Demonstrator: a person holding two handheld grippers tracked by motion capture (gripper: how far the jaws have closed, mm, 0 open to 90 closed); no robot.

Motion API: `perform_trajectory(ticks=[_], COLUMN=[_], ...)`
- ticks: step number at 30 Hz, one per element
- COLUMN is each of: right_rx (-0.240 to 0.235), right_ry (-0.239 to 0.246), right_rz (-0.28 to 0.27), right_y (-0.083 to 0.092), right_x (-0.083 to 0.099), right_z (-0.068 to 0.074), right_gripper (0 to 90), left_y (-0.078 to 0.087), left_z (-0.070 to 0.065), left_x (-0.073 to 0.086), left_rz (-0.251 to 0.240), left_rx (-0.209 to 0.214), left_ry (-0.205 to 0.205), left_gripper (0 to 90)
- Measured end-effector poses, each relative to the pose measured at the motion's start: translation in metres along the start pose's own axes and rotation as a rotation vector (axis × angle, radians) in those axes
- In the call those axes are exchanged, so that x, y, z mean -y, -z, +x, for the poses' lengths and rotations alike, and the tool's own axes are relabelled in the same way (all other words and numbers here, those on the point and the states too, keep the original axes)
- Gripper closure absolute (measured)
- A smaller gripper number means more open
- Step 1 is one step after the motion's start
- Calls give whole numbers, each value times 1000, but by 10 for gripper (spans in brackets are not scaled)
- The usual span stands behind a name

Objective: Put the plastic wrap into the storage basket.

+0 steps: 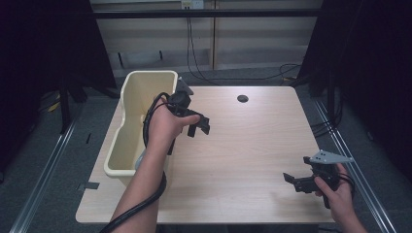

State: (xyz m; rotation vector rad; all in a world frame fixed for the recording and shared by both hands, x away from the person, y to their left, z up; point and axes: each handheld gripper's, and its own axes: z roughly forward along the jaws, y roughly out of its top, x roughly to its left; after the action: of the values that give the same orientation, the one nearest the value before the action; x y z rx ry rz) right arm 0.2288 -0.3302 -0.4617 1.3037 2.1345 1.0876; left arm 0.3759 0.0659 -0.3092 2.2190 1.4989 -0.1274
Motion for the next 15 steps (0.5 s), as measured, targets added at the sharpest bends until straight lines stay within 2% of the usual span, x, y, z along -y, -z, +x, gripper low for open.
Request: perform_trajectory(ticks=[12,13,15], right_rx=[4,4,7], right_ry=[7,7,8], right_rz=[3,3,3], right_y=[-1,-1,-1], right_x=[0,0,0], right_z=[0,0,0], right_gripper=[0,0,0], left_y=[-17,-19,-21], left_z=[-7,-8,-9], left_x=[4,4,5], left_rz=[5,-6,-6], left_rx=[24,25,29], left_ry=[-45,-48,-66], left_gripper=[100,100,100])
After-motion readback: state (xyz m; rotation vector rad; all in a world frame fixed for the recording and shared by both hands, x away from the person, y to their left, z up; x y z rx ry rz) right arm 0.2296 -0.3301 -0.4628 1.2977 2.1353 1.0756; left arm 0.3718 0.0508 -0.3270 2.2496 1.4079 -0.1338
